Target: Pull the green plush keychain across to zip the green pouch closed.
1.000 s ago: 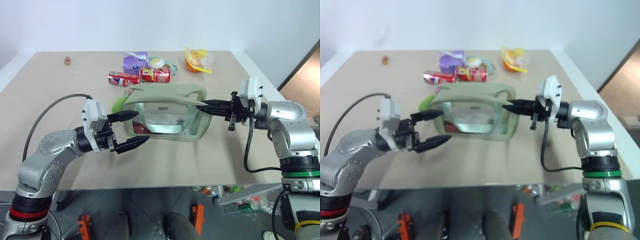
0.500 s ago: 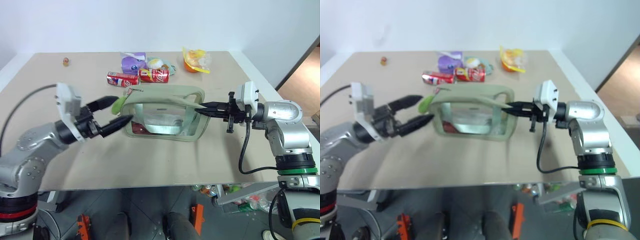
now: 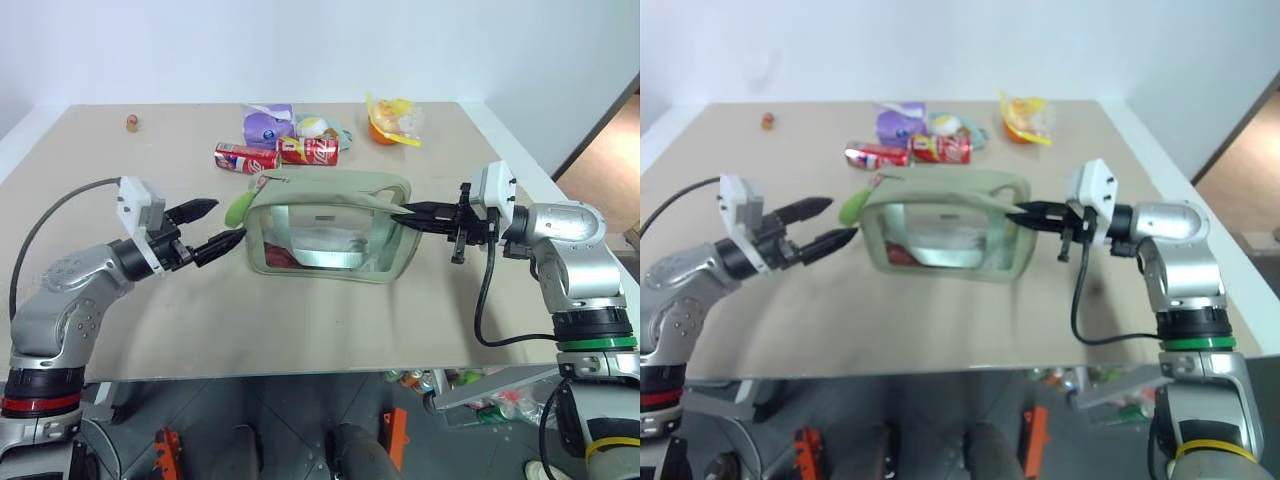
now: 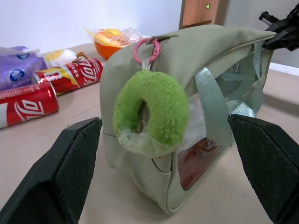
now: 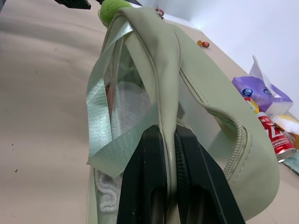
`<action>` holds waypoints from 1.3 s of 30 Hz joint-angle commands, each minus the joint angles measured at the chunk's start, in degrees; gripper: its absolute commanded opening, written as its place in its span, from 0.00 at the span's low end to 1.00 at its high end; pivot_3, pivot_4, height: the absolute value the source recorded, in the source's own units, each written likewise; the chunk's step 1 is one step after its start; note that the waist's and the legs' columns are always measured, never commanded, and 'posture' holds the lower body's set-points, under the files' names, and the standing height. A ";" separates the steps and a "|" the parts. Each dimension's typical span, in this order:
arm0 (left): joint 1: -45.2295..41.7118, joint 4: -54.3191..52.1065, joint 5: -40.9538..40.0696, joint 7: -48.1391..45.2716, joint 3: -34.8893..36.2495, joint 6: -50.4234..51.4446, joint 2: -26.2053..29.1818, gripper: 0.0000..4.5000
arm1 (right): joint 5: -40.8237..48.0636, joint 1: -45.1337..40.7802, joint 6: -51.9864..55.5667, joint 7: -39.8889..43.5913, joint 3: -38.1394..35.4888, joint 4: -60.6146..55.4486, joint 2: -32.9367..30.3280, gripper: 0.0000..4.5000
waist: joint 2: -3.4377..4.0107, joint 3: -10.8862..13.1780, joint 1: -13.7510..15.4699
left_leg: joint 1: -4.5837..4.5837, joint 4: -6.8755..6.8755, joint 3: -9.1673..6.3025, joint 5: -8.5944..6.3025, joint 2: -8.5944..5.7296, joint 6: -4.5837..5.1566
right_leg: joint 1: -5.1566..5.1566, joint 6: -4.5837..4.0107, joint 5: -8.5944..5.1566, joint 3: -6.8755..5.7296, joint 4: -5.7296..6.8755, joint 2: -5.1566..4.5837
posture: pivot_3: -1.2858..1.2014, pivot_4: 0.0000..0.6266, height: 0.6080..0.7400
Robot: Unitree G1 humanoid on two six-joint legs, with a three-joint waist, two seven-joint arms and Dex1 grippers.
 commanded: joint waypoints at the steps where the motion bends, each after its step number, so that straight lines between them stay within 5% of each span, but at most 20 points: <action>1: -1.93 -1.08 -1.01 -0.19 1.16 -0.23 -0.44 0.83 | 0.19 0.32 0.42 -0.43 -1.75 -2.80 -1.77 0.00 | 0.00 0.00 0.00 | 0.00 0.00 0.00 0.00 0.00 0.00 | 0.00 0.00 0.00 0.00 0.00 -0.01 | 0.52 0.24 1.00; 12: -4.14 0.58 0.70 -1.95 -0.22 -1.23 -0.75 0.00 | 0.16 1.43 0.71 -1.13 -1.57 -4.01 -2.06 0.00 | 0.00 0.00 0.02 | 0.01 0.02 0.00 0.00 -0.02 0.00 | 0.02 0.02 0.02 0.00 0.00 -0.02 | 0.52 0.24 1.00; 22: -5.74 1.33 3.15 -2.50 -0.14 -2.07 -0.43 0.00 | -0.33 1.62 0.09 -1.14 -1.14 -3.27 -2.06 0.00 | 0.00 0.00 0.02 | 0.00 0.02 0.00 0.00 -0.03 0.00 | 0.02 0.03 0.02 0.00 0.00 -0.02 | 0.52 0.24 1.00; 28: -15.05 2.00 2.86 -0.69 0.15 -2.45 -1.64 0.00 | -0.35 1.68 0.25 -1.14 -1.19 -3.18 -2.13 0.00 | 0.00 0.00 0.03 | -0.02 0.07 -0.03 0.01 -0.03 -0.01 | 0.04 0.05 0.04 -0.03 0.00 -0.02 | 0.52 0.24 1.00; 39: -24.97 7.16 7.06 -6.59 -9.78 -6.45 -9.24 0.00 | -1.26 1.26 -0.77 -0.86 -0.57 -1.81 -2.01 0.00 | 0.00 0.00 0.05 | -0.04 0.08 -0.02 0.01 -0.10 -0.02 | 0.04 0.11 0.05 0.01 -0.01 -0.04 | 0.52 0.24 1.00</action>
